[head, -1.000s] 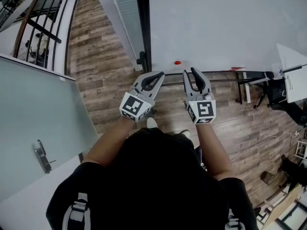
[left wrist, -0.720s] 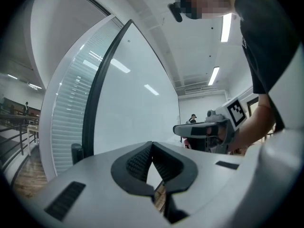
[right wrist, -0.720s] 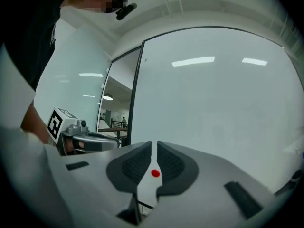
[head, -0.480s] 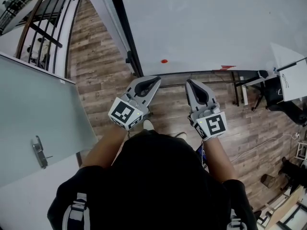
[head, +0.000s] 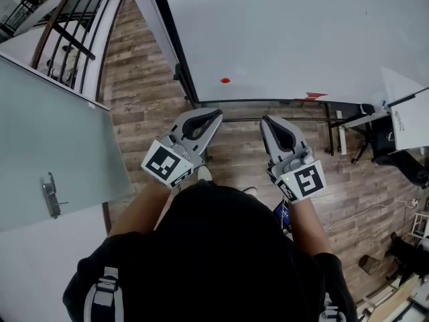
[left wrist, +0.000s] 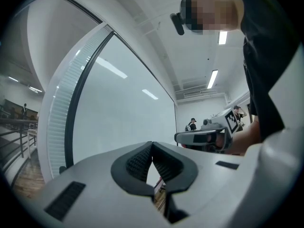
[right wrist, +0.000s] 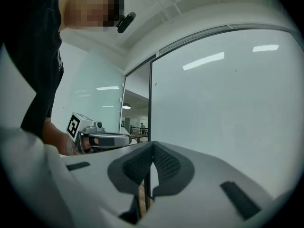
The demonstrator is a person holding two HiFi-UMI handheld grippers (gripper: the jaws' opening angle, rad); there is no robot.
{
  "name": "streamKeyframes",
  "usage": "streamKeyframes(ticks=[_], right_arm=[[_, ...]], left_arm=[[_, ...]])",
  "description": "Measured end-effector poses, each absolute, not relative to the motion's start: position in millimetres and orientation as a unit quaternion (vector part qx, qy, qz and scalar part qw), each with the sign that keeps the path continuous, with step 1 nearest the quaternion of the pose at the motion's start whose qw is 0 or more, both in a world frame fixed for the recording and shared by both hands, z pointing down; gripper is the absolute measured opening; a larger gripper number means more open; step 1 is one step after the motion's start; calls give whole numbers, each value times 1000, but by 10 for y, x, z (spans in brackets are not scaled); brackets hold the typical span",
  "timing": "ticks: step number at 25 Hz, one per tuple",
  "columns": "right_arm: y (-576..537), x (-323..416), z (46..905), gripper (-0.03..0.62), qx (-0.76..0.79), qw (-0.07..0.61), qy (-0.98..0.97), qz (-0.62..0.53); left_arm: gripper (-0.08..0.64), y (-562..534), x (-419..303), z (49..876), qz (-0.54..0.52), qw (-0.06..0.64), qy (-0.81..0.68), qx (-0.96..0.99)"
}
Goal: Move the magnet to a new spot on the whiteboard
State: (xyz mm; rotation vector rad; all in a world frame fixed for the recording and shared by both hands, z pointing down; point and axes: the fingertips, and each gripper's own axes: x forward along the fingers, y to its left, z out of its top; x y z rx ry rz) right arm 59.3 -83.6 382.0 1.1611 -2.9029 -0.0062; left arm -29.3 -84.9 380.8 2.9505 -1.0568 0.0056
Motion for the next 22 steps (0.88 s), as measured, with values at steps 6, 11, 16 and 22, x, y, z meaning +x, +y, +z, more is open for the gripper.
streamKeyframes(ticks=[6, 11, 16, 22], right_arm=[[-816, 620, 3805, -3, 356, 1, -935, -2], [-801, 649, 3805, -3, 348, 1, -938, -5], [-753, 669, 3809, -5, 345, -1, -939, -5], [-728, 709, 3812, -5, 344, -4, -939, -5]], left_arm=[[5, -814, -231, 3771, 4, -4, -354, 935], [5, -750, -185, 3797, 9, -5, -365, 931], [5, -716, -193, 3816, 9, -1, -378, 926], [5, -700, -225, 3827, 9, -3, -388, 922]])
